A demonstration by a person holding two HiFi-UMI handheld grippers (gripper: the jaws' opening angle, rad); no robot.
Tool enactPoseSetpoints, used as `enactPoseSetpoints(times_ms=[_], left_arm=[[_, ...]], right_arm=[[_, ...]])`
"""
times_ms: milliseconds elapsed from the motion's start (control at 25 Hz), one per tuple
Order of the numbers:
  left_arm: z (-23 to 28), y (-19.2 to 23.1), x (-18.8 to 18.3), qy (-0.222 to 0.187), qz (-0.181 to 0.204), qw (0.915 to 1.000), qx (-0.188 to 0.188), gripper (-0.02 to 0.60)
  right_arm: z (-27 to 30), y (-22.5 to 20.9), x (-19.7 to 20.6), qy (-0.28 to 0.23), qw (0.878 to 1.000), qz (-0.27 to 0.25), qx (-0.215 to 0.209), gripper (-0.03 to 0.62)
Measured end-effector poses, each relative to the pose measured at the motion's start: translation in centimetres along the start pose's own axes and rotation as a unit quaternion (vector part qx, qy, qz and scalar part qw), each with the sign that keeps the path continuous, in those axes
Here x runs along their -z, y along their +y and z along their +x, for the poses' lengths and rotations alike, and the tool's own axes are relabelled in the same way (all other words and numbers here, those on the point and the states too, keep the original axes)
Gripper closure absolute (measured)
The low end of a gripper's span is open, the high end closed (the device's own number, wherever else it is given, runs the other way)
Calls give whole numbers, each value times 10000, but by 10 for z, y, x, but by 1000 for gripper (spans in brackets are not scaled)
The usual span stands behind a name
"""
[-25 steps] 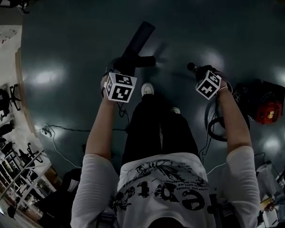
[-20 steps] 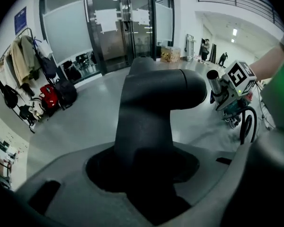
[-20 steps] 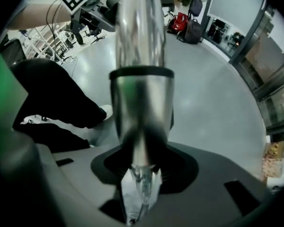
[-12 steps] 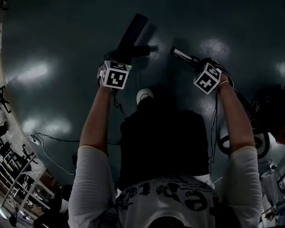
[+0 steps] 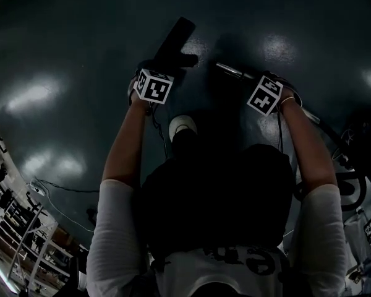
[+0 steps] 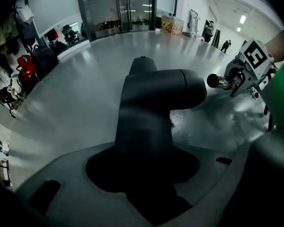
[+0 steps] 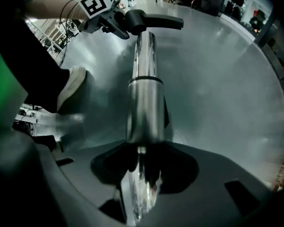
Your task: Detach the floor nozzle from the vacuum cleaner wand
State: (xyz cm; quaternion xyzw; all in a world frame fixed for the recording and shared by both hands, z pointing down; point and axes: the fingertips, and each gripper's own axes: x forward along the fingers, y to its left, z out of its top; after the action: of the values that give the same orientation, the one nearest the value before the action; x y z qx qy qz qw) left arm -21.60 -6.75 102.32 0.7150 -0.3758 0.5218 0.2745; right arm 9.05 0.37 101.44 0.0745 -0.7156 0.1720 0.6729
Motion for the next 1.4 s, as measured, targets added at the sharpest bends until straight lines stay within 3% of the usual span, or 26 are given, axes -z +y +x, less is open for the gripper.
enactPoseSetpoints(times_ms=[200, 400, 480, 560, 600, 680, 840, 960, 1040, 1120, 1240, 1400], left_arm=[[16, 0, 9, -68, 2, 10000, 31, 385], [16, 2, 6, -199, 31, 9998, 68, 383], [15, 4, 8, -264, 200, 9994, -78, 330], [15, 3, 9, -282, 232, 9993, -92, 214], [14, 0, 10, -270, 219, 9994, -49, 193], [10, -7, 11, -288, 256, 9993, 4, 189], [-11, -19, 4, -573, 333, 9978, -72, 189], [-56, -28, -22, -1033, 49, 9945, -168, 198], [-104, -24, -50, -1354, -204, 9899, -379, 270], [-163, -17, -80, -1620, -499, 9832, -674, 394], [-265, -16, -120, -1982, -945, 9701, -1036, 577], [-410, -28, -167, -2314, -1251, 9590, -1057, 577]], right_arm=[[23, -3, -1, 32, 10000, -10, 50, 442], [20, -3, 1, -259, 9994, 173, 141, 442], [22, -1, 3, -353, 9988, 239, 250, 441], [21, -4, 7, -463, 9975, 163, 505, 441], [18, -7, 8, -531, 9963, 93, 671, 404], [13, -11, 9, -674, 9937, 34, 898, 355], [-16, -8, -7, -1343, 9864, 352, 882, 355], [-81, -13, -31, -2435, 9600, 1007, 950, 356], [-139, -24, -41, -2918, 9363, 1452, 1309, 374], [-205, -35, -43, -3187, 9115, 1934, 1740, 592], [-306, -25, -47, -3588, 8851, 2382, 1766, 592], [-440, 5, -45, -3883, 8662, 2540, 1857, 592]])
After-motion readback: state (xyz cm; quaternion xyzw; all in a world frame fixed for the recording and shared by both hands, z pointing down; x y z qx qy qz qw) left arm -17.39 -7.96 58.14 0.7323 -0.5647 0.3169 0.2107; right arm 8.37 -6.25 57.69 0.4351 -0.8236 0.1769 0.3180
